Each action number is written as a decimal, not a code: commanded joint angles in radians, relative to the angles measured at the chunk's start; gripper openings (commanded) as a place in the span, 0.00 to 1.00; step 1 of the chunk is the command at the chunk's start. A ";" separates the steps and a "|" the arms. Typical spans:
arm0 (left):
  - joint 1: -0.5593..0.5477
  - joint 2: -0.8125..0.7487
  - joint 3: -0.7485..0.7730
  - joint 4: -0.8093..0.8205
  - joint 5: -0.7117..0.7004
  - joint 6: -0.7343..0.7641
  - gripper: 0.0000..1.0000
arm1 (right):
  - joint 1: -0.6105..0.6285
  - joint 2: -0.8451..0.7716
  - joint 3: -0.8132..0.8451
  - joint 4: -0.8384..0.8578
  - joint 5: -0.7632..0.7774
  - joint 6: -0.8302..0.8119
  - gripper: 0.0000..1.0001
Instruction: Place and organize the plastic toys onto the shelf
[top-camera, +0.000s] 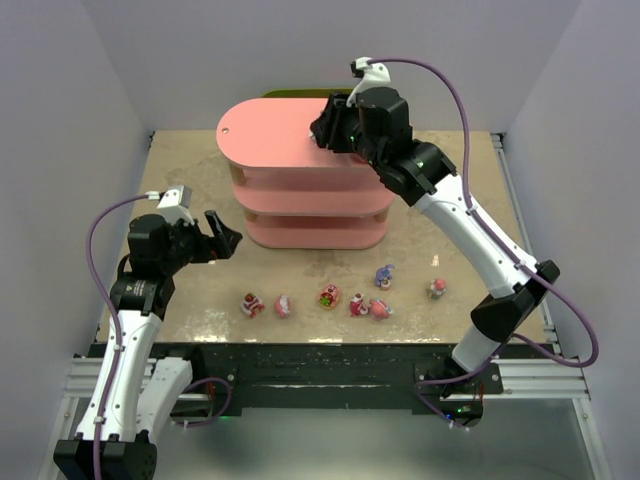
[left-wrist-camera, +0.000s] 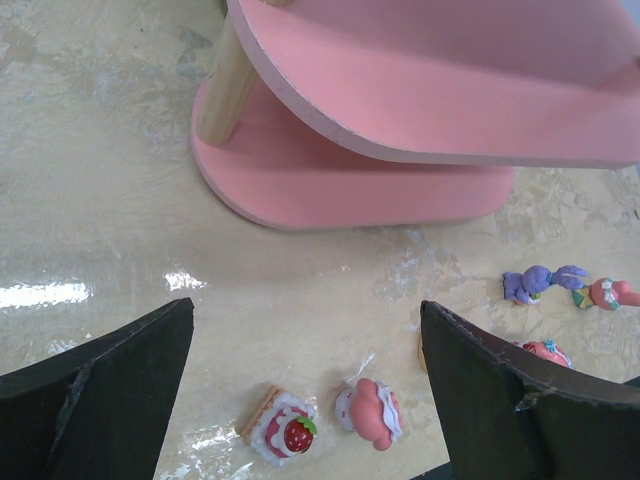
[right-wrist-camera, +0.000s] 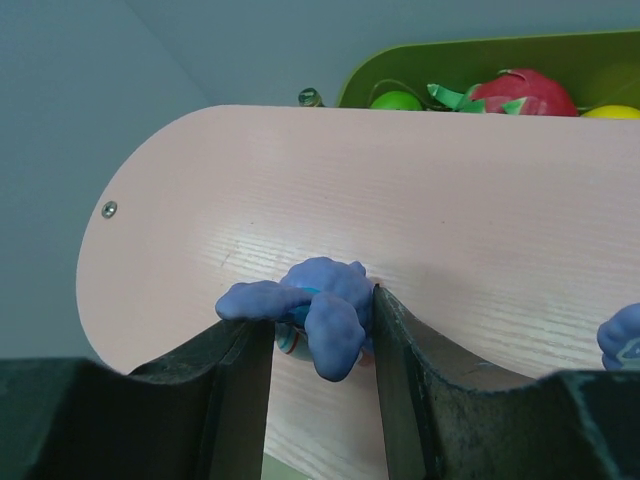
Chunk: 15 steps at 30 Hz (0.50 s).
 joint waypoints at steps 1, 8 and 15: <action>-0.006 -0.011 -0.002 0.021 -0.008 -0.003 0.99 | -0.006 -0.034 0.039 -0.059 -0.150 0.004 0.30; -0.006 -0.015 -0.008 0.019 -0.009 -0.002 0.99 | -0.006 -0.034 0.039 -0.078 -0.214 0.018 0.33; -0.006 -0.023 -0.012 0.018 -0.012 -0.002 0.99 | -0.004 -0.025 0.042 -0.093 -0.240 0.026 0.46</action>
